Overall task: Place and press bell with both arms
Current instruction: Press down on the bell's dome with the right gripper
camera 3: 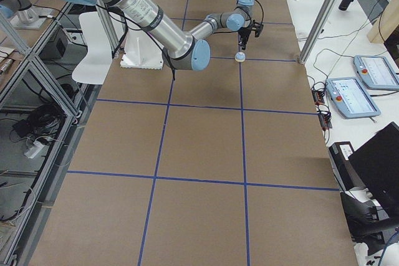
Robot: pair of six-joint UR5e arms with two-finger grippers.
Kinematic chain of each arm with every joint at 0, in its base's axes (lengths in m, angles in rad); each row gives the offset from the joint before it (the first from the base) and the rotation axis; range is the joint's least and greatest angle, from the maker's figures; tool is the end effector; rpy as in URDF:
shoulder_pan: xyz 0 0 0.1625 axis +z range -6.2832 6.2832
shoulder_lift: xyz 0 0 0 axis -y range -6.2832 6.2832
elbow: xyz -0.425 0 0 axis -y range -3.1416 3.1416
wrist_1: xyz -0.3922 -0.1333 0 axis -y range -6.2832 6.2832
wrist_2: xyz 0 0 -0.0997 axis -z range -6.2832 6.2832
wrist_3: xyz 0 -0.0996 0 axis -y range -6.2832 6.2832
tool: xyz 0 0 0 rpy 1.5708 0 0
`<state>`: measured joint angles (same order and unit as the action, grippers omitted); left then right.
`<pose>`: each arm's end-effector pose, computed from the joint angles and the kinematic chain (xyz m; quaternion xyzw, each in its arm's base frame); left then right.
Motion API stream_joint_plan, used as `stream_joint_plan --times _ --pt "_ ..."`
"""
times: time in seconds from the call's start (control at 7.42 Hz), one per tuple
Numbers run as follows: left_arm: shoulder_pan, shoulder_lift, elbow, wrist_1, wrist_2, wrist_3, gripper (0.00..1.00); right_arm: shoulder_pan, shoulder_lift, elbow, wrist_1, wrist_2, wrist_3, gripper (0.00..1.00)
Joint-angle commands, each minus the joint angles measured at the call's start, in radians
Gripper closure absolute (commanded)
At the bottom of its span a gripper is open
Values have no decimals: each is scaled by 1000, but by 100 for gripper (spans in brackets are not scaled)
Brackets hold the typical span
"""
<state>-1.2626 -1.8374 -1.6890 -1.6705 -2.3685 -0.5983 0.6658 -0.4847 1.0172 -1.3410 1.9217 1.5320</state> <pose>0.1217 -0.5868 0.4404 0.0337 0.4358 -0.0371 0.8987 -0.6078 -0.6033 0.1602 -0.0257 -0.3997 0.2201 0.8895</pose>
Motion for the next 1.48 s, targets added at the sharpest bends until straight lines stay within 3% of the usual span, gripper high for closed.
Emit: stream_joint_plan --times 0.0,1.35 --pt "0 0 0 0 0 0 0 0 -9 -3 11 -9 -1 100" --pt "0 1 0 0 0 -2 0 -17 -31 -5 22 -12 -1 100"
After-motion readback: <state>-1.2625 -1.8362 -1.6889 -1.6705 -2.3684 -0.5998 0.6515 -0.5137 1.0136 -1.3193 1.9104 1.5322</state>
